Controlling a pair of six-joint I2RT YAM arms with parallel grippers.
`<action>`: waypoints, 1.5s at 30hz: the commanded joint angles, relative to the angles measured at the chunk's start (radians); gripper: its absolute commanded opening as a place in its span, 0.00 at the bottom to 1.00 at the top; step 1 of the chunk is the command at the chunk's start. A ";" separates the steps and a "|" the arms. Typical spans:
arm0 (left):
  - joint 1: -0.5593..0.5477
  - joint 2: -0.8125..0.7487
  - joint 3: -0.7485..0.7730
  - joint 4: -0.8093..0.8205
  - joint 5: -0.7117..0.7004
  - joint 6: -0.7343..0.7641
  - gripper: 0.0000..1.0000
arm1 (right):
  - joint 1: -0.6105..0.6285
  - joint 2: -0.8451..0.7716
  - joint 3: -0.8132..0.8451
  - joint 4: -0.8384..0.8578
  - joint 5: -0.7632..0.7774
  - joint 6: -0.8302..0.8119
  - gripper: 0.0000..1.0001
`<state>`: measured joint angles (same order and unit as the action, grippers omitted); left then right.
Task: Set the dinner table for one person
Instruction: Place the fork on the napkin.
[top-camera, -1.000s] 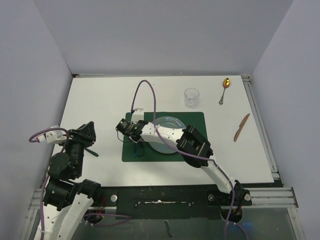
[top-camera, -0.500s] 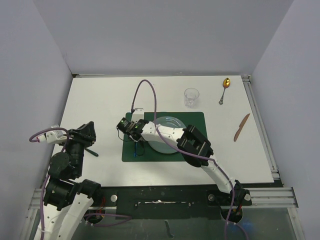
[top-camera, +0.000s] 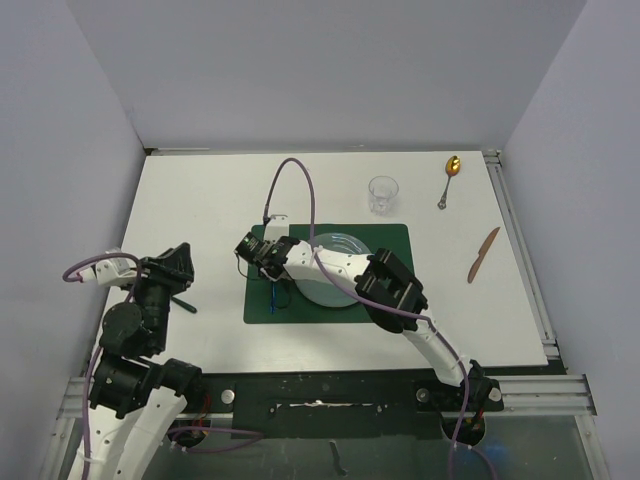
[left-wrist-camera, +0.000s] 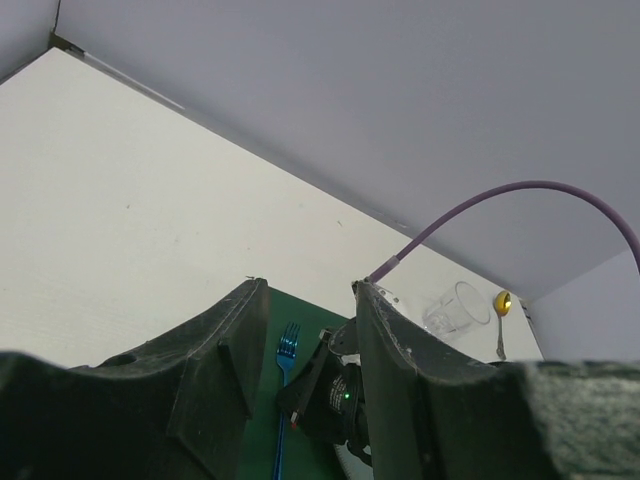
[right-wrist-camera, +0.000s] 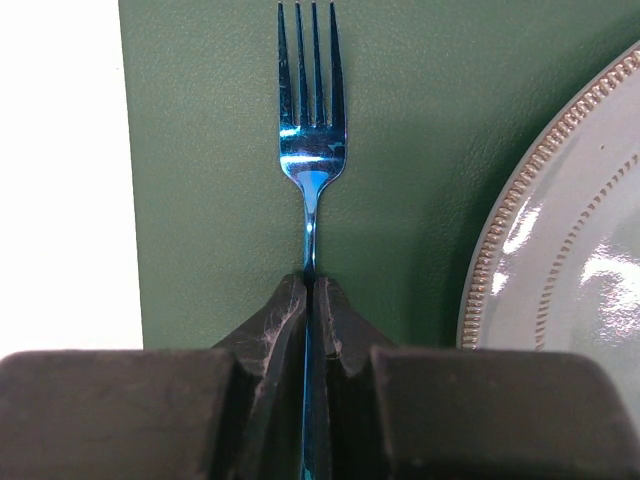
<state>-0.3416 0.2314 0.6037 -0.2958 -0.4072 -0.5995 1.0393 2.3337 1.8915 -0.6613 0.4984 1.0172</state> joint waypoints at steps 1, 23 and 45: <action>-0.004 0.017 -0.011 0.058 0.023 -0.011 0.38 | -0.022 -0.060 -0.009 -0.055 0.041 -0.020 0.00; -0.004 0.025 -0.037 0.083 0.037 -0.022 0.38 | -0.013 -0.068 0.009 -0.101 0.063 -0.020 0.00; -0.004 0.028 -0.050 0.093 0.047 -0.028 0.38 | 0.002 -0.093 0.026 -0.106 0.098 -0.044 0.24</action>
<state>-0.3416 0.2508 0.5522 -0.2722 -0.3767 -0.6224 1.0348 2.3268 1.8900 -0.7376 0.5488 0.9913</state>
